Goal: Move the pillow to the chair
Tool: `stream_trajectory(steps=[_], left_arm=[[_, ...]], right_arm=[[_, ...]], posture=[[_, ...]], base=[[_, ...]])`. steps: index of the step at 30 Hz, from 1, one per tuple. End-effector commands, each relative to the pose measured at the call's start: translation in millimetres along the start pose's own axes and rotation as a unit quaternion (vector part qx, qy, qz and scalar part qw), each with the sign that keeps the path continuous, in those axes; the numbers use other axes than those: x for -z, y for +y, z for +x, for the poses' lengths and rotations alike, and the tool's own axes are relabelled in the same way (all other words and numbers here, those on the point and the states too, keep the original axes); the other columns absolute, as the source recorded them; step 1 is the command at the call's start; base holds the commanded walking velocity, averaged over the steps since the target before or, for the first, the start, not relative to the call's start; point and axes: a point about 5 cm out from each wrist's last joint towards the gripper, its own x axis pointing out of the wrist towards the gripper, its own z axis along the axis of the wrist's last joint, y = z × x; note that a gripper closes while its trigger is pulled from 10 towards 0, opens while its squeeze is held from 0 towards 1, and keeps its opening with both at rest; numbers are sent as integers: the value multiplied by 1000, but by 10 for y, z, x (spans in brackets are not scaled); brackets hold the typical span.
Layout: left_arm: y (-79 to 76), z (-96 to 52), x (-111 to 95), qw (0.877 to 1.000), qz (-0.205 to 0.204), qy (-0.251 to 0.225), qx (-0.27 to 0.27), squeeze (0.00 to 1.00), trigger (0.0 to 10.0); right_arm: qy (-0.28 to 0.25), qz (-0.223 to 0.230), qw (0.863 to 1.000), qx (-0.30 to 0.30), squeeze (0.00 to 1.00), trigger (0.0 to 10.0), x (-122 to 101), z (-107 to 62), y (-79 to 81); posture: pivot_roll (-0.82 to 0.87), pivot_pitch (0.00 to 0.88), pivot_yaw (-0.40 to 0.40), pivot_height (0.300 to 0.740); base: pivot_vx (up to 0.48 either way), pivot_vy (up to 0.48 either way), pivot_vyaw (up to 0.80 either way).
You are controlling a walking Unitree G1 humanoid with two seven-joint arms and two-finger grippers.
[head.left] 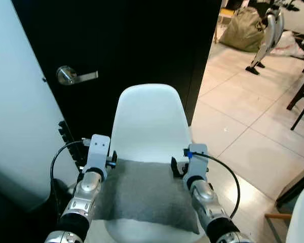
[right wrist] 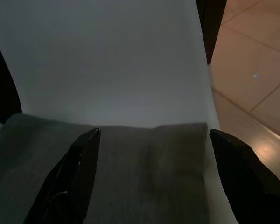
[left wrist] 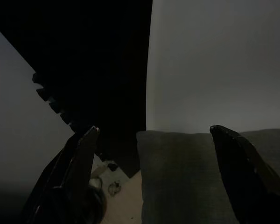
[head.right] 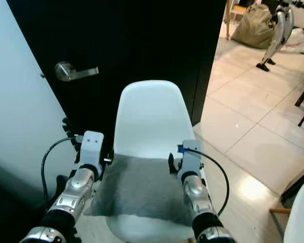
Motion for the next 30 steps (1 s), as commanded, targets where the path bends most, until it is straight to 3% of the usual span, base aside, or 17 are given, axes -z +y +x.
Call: stream_trajectory(steps=[1,4,9,15,22,30], left_arm=[[-4,-35,73,1000,-7,14,-4,0,10000],[-39,-38,77,1000,-7,15,1,0,10000],[-138,-8,25,999,18,2,32,0,10000],[-133,-12,40,1000,2,9,20,0,10000],[-129,-34,113,1000,6,28,11,0,10000],[-146,-28,100,1000,-3,27,9,0,10000]], right_arm=[[3,-3,1000,-1,0,10000,28,-18,14],[18,-8,1000,8,0,10000,76,-33,-23],[44,-32,999,5,0,10000,114,-37,-76],[50,-39,998,4,0,10000,114,-31,-111],[98,-70,993,-14,0,10000,224,-50,-113],[91,-74,993,-14,0,10000,173,-25,-111]], posture=[[-45,78,4,740],[-49,67,-10,740],[-59,31,-35,740],[-52,16,-41,740],[-57,16,-70,740],[-51,19,-65,740]], base=[[0,0,0],[0,0,0],[0,0,-800],[0,0,-800],[0,0,-800],[0,0,-800]])
